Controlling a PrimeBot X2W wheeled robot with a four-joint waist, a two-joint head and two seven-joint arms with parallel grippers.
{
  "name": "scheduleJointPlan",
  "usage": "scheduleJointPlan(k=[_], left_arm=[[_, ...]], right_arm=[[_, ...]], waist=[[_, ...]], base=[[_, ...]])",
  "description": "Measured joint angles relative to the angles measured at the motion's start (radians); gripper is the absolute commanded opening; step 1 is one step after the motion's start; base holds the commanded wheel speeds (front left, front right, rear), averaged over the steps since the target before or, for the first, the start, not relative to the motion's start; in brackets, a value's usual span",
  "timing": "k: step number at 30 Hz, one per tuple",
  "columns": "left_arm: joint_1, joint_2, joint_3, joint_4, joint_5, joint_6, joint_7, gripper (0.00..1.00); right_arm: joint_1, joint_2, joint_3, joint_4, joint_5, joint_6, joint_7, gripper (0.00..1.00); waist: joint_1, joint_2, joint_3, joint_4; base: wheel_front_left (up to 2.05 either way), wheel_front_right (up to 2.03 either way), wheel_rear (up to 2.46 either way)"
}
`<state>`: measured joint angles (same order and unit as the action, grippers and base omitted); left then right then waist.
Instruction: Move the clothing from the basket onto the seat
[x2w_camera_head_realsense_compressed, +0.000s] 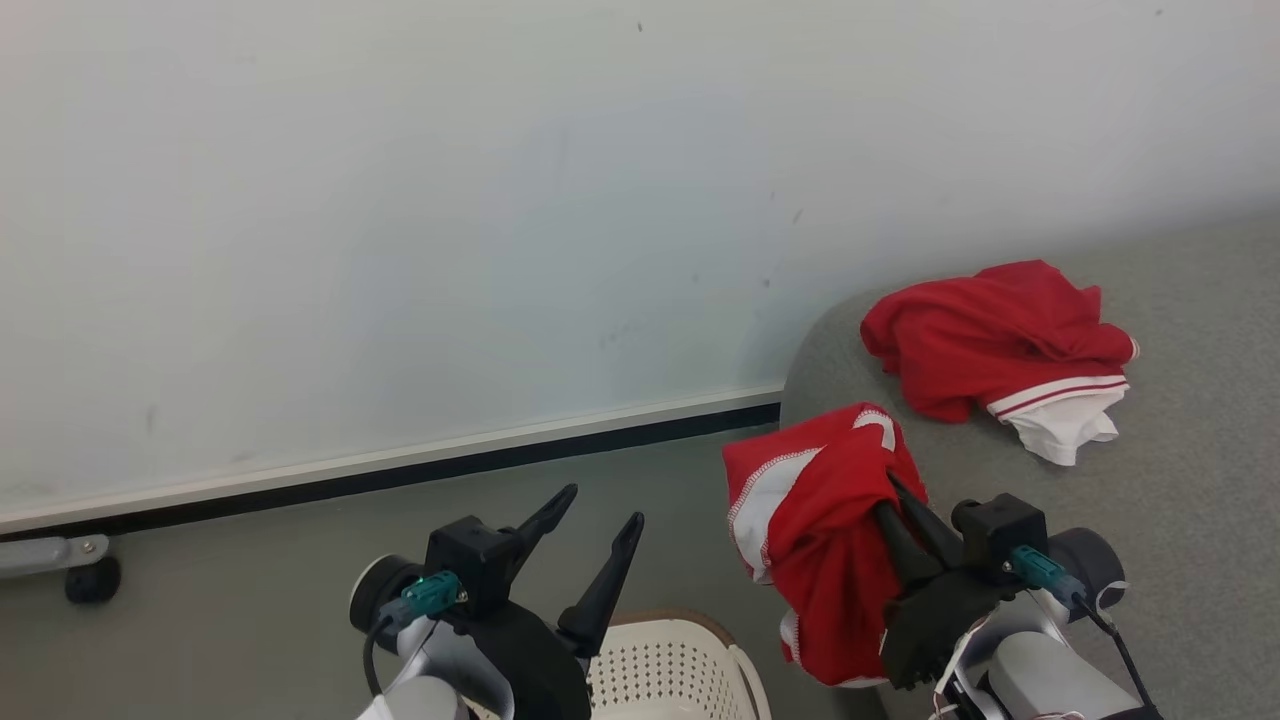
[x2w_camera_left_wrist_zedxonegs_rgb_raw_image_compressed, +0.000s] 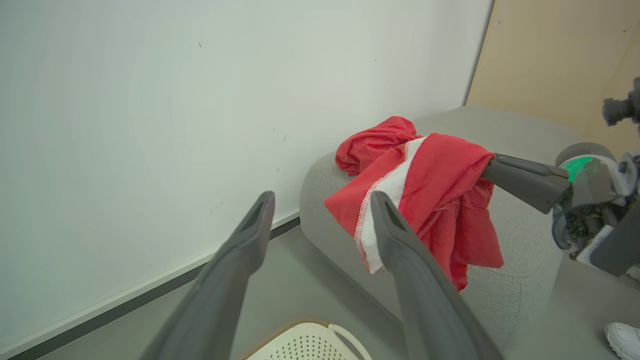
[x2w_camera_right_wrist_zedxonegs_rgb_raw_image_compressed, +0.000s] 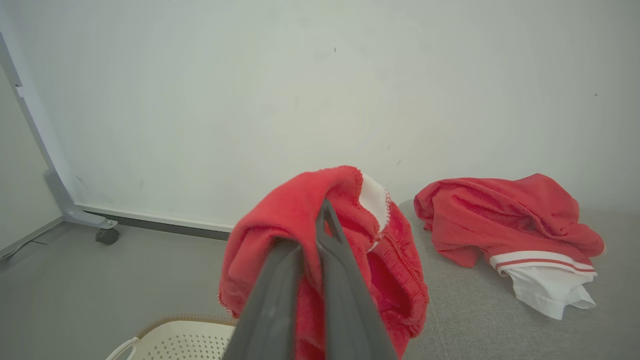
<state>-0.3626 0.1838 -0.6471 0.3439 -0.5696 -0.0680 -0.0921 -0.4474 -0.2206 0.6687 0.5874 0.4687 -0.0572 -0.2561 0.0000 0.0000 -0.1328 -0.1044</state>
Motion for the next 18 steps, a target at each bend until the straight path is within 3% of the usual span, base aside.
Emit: scheduleJointPlan(k=[18], left_arm=[[0.117, -0.064, -0.040, -0.048, -0.006, 0.038, -0.070, 1.00]], right_arm=[[0.096, -0.149, -0.048, -0.244, -0.049, -0.039, 0.000, 0.00]], waist=[[0.0000, 0.0000, -0.002, -0.203]], base=[[0.00, 0.00, 0.00]])
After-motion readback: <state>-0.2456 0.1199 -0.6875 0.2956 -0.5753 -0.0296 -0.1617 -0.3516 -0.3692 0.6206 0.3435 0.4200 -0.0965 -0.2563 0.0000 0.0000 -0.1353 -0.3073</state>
